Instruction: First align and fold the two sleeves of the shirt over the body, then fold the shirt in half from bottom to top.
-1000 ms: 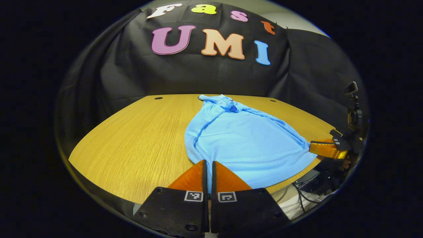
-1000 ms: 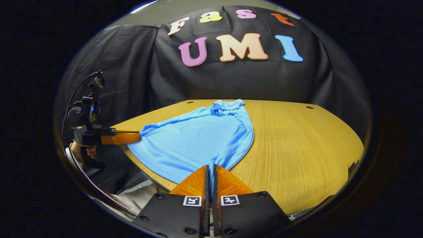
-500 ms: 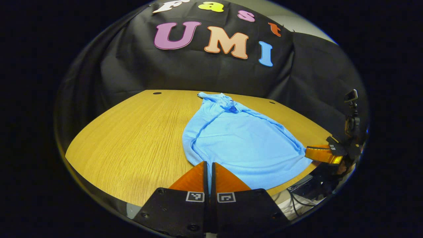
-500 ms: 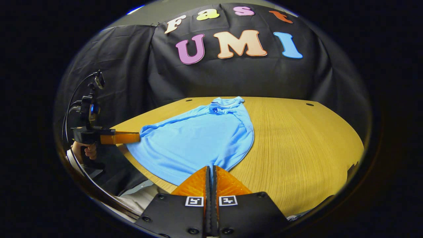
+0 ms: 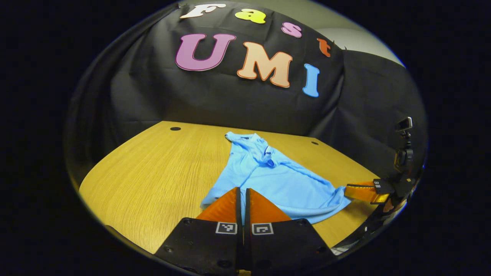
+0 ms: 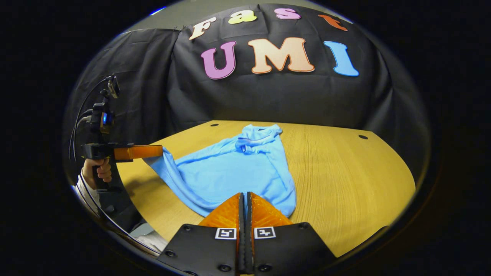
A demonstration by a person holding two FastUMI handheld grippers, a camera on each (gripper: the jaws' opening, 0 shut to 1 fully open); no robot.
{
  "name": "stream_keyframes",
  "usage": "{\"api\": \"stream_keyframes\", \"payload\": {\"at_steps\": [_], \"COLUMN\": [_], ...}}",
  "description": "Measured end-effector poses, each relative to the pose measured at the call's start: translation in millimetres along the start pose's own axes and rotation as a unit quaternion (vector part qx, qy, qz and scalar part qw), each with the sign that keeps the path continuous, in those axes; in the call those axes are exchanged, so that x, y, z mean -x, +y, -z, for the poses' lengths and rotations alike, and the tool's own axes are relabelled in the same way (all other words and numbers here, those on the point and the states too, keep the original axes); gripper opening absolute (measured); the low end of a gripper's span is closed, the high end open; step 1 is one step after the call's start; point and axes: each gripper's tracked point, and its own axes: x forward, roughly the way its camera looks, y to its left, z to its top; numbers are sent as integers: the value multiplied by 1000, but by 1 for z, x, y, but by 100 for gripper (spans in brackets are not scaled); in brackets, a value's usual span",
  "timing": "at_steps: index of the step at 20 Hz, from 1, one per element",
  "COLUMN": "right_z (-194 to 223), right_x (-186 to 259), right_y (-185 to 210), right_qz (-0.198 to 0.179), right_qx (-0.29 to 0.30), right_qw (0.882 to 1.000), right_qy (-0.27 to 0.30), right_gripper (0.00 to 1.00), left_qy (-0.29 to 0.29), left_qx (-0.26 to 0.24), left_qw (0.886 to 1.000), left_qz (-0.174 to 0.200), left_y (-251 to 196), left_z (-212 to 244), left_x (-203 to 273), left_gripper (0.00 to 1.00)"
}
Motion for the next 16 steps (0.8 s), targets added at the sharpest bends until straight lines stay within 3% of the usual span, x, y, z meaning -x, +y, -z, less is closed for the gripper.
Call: {"api": "stream_keyframes", "payload": {"at_steps": [8,13,16], "right_z": [-90,-146,-176], "right_x": [-78,-136,-178], "right_y": [-48,-72,-83], "right_qz": [50,70,87], "right_qx": [9,-9,-5], "right_qw": [998,996,994], "right_qy": [-23,-50,-72], "right_gripper": [2,2,2], "left_qy": [-36,-51,-55], "left_qx": [14,39,23], "left_qw": [999,998,997], "left_qz": [-7,-29,-55], "left_y": [15,43,63], "left_z": [-77,-116,-132], "left_x": [-86,-136,-173], "left_gripper": [0,0,0]}}
